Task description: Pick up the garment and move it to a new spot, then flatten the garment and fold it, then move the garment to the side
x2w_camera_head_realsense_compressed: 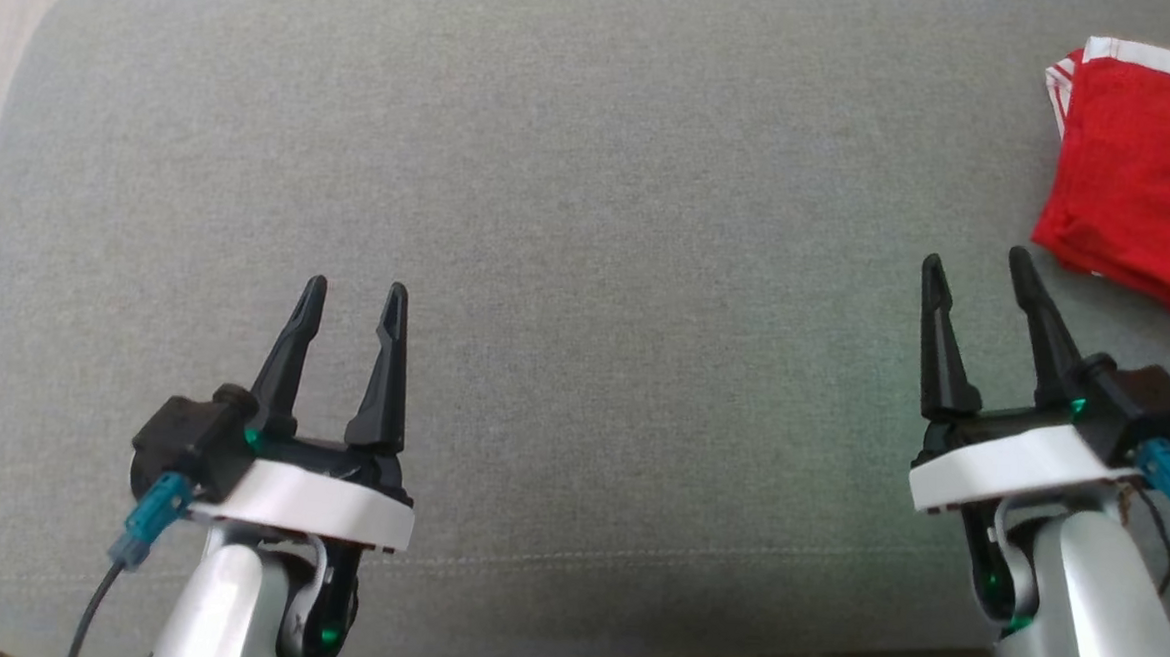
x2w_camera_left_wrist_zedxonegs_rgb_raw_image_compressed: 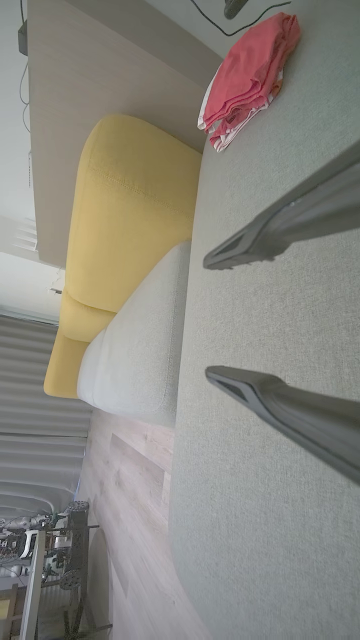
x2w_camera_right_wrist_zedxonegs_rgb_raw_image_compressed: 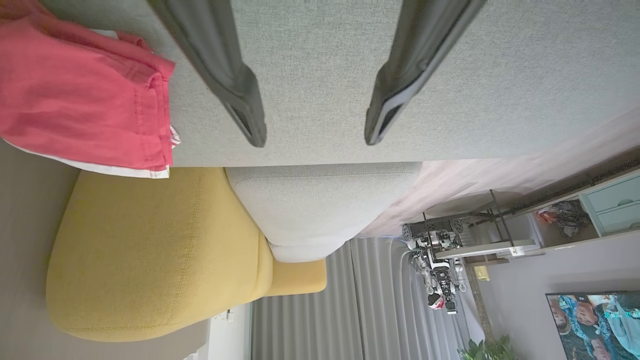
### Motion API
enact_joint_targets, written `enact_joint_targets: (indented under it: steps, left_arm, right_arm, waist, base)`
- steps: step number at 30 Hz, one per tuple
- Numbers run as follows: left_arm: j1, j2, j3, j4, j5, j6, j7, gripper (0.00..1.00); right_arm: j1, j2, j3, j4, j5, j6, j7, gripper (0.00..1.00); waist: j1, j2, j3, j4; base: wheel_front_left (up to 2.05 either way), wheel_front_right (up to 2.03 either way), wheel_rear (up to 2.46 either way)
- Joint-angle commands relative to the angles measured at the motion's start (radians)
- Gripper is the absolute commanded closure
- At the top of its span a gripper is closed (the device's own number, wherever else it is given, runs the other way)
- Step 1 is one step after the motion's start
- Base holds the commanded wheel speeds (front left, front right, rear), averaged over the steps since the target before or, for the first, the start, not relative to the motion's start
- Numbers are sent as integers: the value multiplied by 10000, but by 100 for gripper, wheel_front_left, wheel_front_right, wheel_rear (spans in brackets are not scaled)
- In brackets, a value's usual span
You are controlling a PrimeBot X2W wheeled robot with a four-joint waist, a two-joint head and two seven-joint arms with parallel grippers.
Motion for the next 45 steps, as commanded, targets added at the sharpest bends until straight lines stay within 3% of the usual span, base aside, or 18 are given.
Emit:
enact_joint_targets:
  steps: [1, 10, 31, 32, 45]
  left_arm:
    - [-145, 36, 341, -282, -36, 115, -51, 0]
    - [-173, 36, 439, -208, -156, 218, -51, 0]
    - [10, 36, 759, -196, -992, -525, -51, 0]
    - [175, -4, 376, 189, -984, -465, 2, 100]
    - [257, 82, 516, 664, -2253, -504, 270, 100]
  right_arm:
    - [-58, 100, 260, -378, 46, -2, -64, 0]
    - [-67, 103, 350, -432, 317, -2, -64, 0]
    - [-27, 104, 419, -535, 274, -2, -64, 0]
    - [81, 8, 173, -114, 322, 2, 0, 100]
    - [262, -58, 178, 282, 1771, 2, 272, 100]
  waist:
    - [1, -1, -32, 15]
    - [1, -1, 16, 11]
    - [1, -1, 14, 152]
    - [1, -1, 14, 151]
    - [1, -1, -140, 150]
  base:
    - [0, 0, 0]
    - [0, 0, 0]
    - [0, 0, 0]
    - [0, 0, 0]
    - [0, 0, 0]
